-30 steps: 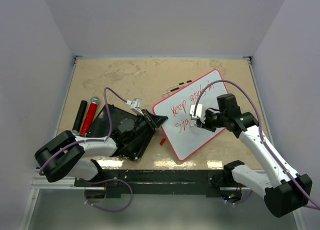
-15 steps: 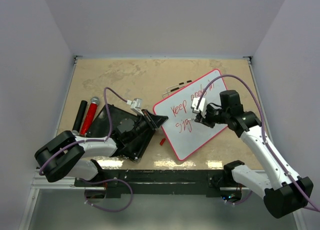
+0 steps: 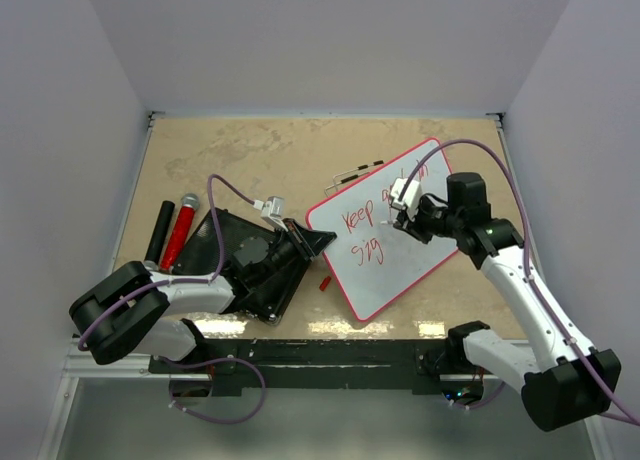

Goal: Write a sentence on the whiteboard
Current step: Pick up the sentence from the whiteboard.

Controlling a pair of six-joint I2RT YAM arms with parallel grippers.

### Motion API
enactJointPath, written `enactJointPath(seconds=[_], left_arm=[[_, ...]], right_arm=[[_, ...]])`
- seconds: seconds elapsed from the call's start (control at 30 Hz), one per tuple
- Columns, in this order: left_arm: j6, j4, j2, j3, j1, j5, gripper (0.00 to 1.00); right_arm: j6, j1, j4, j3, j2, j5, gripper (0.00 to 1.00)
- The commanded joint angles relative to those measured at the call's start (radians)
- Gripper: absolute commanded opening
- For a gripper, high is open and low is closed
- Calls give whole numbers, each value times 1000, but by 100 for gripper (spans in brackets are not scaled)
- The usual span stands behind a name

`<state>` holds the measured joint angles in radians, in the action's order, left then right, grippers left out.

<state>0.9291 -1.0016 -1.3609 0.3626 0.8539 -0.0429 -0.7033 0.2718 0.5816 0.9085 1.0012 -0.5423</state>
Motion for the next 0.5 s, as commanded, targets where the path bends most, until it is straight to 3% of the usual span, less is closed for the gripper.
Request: enactJointPath(seconds=[0.0,0.47], left_arm=[[-67,-37,5,10,10,37,0],[-67,-42,-6,15,10,37,0]], right_arm=[[30,-2,-68,3,14,-27,0],[-81,0,66,-25,5,-47,0]])
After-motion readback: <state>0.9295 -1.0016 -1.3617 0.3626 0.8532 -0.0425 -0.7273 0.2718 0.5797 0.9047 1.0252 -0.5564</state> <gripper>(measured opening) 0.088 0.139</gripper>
